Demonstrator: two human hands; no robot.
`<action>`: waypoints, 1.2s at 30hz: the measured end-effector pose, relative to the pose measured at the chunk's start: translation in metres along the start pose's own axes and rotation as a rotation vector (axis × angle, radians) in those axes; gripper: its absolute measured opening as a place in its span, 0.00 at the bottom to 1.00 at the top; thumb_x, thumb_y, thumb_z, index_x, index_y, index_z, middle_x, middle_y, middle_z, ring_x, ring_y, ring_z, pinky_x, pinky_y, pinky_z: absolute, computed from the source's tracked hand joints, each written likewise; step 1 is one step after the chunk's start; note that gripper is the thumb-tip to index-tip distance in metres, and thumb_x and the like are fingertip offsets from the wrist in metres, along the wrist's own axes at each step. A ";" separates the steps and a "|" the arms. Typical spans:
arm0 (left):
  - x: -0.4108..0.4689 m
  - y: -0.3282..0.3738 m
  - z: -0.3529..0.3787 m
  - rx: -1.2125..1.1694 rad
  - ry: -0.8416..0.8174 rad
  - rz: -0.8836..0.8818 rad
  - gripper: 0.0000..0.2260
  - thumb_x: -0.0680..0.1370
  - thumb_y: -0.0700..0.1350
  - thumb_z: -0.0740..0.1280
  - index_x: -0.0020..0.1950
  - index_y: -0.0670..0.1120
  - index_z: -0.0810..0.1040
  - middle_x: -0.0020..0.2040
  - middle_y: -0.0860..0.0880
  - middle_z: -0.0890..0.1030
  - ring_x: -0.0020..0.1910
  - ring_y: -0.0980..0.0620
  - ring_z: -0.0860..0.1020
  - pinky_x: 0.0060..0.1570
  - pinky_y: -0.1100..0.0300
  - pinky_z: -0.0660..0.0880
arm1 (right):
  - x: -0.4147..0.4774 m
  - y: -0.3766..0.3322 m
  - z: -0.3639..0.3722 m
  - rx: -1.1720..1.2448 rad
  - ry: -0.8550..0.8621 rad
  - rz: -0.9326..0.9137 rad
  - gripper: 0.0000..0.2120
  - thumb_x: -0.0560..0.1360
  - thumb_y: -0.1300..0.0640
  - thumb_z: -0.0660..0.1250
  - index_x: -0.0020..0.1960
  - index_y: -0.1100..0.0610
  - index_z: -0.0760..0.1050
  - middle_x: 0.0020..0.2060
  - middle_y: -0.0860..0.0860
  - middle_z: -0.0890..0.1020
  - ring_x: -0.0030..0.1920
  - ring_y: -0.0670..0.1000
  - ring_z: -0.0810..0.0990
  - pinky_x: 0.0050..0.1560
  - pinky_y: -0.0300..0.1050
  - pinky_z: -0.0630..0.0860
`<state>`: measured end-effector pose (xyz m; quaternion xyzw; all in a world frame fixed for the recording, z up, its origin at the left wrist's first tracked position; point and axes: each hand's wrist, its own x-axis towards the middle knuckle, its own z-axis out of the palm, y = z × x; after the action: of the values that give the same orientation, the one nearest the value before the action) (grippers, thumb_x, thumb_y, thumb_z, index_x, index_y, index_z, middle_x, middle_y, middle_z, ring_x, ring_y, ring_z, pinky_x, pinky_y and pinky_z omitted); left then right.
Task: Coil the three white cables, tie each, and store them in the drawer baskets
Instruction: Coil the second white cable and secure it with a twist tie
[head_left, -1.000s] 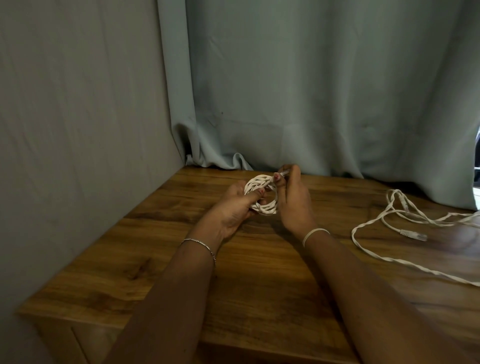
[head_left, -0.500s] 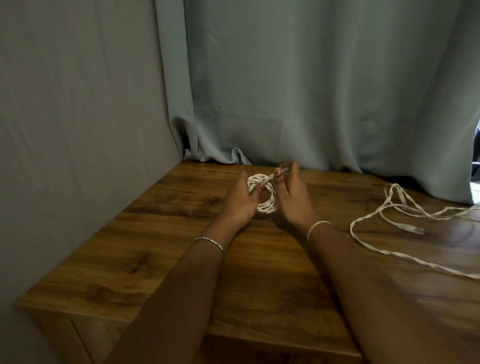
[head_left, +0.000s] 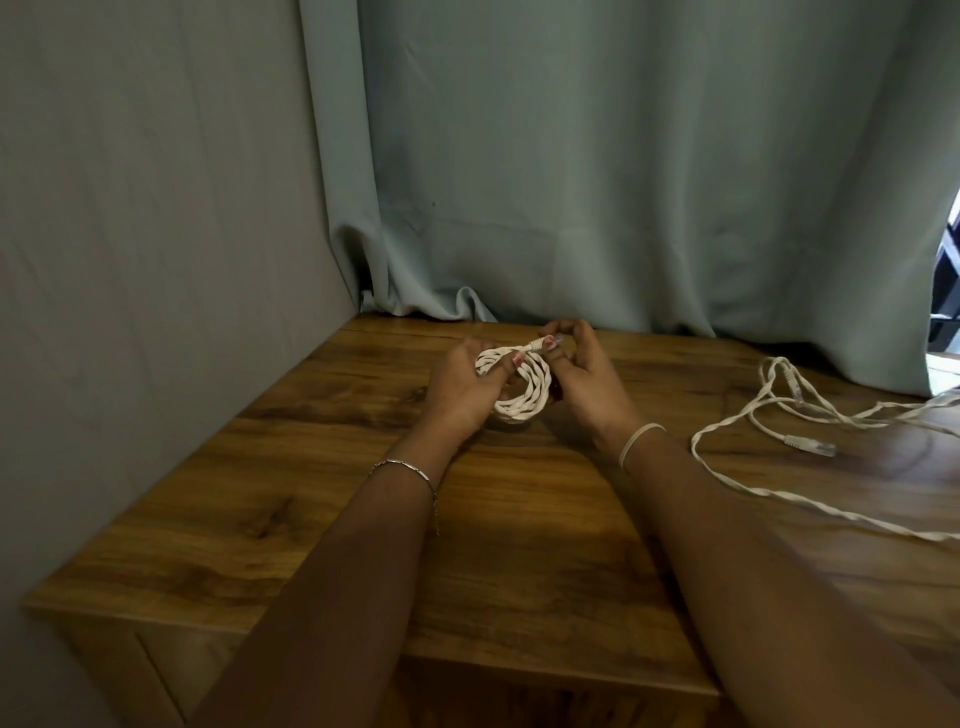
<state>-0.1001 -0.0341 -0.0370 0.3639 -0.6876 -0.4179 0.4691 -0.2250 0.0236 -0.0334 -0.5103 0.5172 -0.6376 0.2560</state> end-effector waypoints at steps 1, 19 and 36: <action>-0.001 0.001 0.000 -0.035 -0.014 -0.012 0.14 0.76 0.46 0.70 0.59 0.40 0.78 0.48 0.44 0.84 0.40 0.51 0.82 0.38 0.63 0.80 | 0.000 0.000 0.000 0.013 0.014 -0.001 0.06 0.82 0.60 0.59 0.58 0.57 0.69 0.43 0.53 0.81 0.38 0.49 0.82 0.37 0.43 0.79; -0.004 0.002 -0.001 -0.121 0.077 0.041 0.06 0.79 0.48 0.67 0.53 0.50 0.74 0.52 0.46 0.82 0.50 0.48 0.81 0.48 0.53 0.80 | -0.003 -0.003 0.012 -0.289 -0.104 -0.005 0.16 0.76 0.48 0.68 0.60 0.53 0.75 0.57 0.53 0.77 0.55 0.50 0.79 0.53 0.42 0.76; -0.009 0.003 0.002 0.077 0.121 0.243 0.12 0.80 0.50 0.64 0.61 0.48 0.79 0.49 0.55 0.79 0.49 0.59 0.78 0.47 0.67 0.75 | 0.001 0.002 0.017 -0.162 -0.130 0.197 0.11 0.67 0.61 0.70 0.49 0.62 0.80 0.41 0.59 0.85 0.43 0.59 0.85 0.49 0.64 0.80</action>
<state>-0.0999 -0.0246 -0.0374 0.3203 -0.7127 -0.3086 0.5424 -0.2106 0.0153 -0.0360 -0.5161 0.5970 -0.5312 0.3083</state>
